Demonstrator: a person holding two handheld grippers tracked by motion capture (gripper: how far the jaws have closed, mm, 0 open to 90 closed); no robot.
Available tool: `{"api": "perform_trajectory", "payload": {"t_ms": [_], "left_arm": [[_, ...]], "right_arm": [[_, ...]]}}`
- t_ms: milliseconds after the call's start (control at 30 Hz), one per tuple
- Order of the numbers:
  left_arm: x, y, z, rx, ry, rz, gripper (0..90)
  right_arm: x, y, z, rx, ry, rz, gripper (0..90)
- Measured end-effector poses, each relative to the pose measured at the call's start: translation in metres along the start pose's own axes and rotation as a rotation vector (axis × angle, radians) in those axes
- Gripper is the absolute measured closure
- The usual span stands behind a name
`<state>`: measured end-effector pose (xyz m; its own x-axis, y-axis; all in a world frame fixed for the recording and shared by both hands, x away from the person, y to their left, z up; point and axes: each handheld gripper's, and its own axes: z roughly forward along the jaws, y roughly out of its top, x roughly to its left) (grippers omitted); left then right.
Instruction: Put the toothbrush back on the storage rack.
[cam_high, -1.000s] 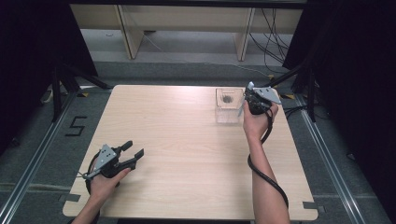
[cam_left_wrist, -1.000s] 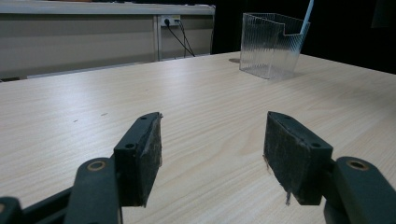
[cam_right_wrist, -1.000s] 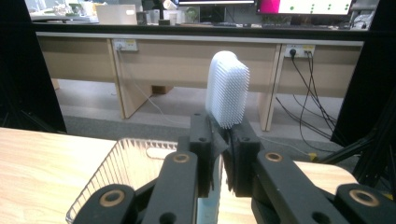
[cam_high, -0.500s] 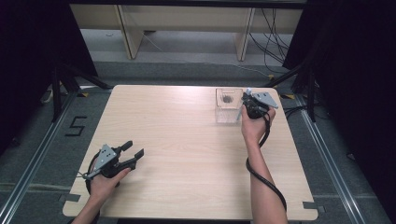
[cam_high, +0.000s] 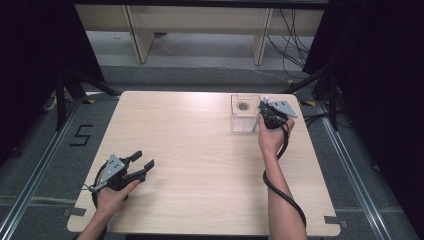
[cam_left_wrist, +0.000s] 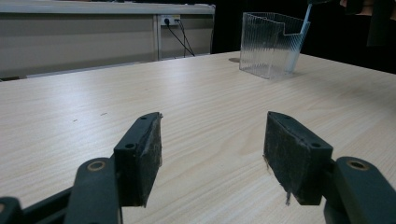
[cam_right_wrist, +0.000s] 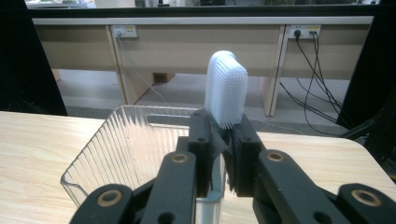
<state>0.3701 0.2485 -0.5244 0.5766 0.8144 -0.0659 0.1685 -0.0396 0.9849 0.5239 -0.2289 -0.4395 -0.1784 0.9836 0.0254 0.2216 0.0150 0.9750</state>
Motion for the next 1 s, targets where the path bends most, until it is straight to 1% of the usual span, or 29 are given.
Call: {"api": "perform_trajectory", "payload": {"t_ms": [33,67,100,167,200,300,333,367,433,500,567,600,767,800,833,867,933,967,1000], "left_arm": [[0.0000,0.0000,0.0001,0.000,0.000,0.000,36.5],[-0.0001,0.0000,0.0003,0.000,0.000,0.000,36.5],[-0.0001,0.0000,0.0004,0.000,-0.001,0.001,36.5],[-0.0002,0.0001,0.0005,0.000,-0.001,0.001,36.4],[-0.0002,0.0001,0.0005,0.000,-0.001,0.001,36.5],[-0.0001,0.0001,0.0004,-0.001,-0.001,0.000,36.4],[-0.0001,0.0001,0.0005,0.000,-0.001,0.000,36.4],[0.0000,0.0001,0.0005,0.000,-0.002,0.000,36.4],[0.0000,0.0001,0.0005,0.000,-0.001,-0.001,36.4],[0.0000,0.0001,0.0004,0.000,-0.002,0.000,36.4],[0.0001,0.0001,0.0003,0.000,-0.001,-0.001,36.4],[0.0001,0.0001,0.0003,0.000,-0.002,-0.001,36.4],[0.0000,0.0000,0.0002,-0.001,-0.002,-0.002,36.3],[0.0001,0.0000,0.0001,-0.001,-0.002,-0.002,36.3],[0.0002,0.0000,0.0001,0.000,-0.002,-0.002,36.3],[0.0002,0.0001,0.0001,0.000,-0.002,-0.002,36.3],[0.0002,0.0000,0.0000,-0.001,-0.002,-0.002,36.3],[0.0002,0.0000,0.0000,-0.001,-0.002,-0.003,36.3],[0.0003,0.0000,-0.0001,-0.002,-0.002,-0.004,36.3]], "right_arm": [[-0.0005,-0.0001,0.0001,-0.001,0.000,-0.005,81.5],[0.0008,-0.0005,-0.0006,0.006,-0.002,0.020,81.2],[0.0008,-0.0007,0.0000,0.001,0.002,0.023,80.8],[0.0004,-0.0008,-0.0004,0.009,0.004,0.019,79.2],[0.0010,-0.0011,-0.0003,0.006,-0.007,0.023,77.8],[0.0000,-0.0020,-0.0006,0.014,-0.009,0.037,72.5],[-0.0009,-0.0023,0.0006,0.013,0.004,0.035,70.8],[-0.0020,-0.0025,0.0003,0.015,-0.005,0.019,69.2],[-0.0014,-0.0036,0.0004,0.016,0.000,0.043,65.1],[-0.0005,-0.0043,0.0004,0.018,-0.008,0.058,61.8],[-0.0010,-0.0042,0.0001,0.029,-0.002,0.056,59.0],[-0.0002,-0.0040,0.0000,0.037,-0.006,0.065,58.0],[0.0004,-0.0038,-0.0006,0.040,-0.003,0.070,53.2],[-0.0004,-0.0045,-0.0002,0.027,-0.005,0.052,51.9],[-0.0019,-0.0044,-0.0001,0.030,0.002,0.039,50.8],[-0.0012,-0.0042,-0.0010,0.038,-0.008,0.037,49.5],[-0.0009,-0.0046,-0.0018,0.043,-0.006,0.044,47.9],[0.0010,-0.0044,-0.0037,0.058,-0.013,0.063,47.3],[0.0015,-0.0051,-0.0041,0.054,-0.012,0.066,46.7]]}}
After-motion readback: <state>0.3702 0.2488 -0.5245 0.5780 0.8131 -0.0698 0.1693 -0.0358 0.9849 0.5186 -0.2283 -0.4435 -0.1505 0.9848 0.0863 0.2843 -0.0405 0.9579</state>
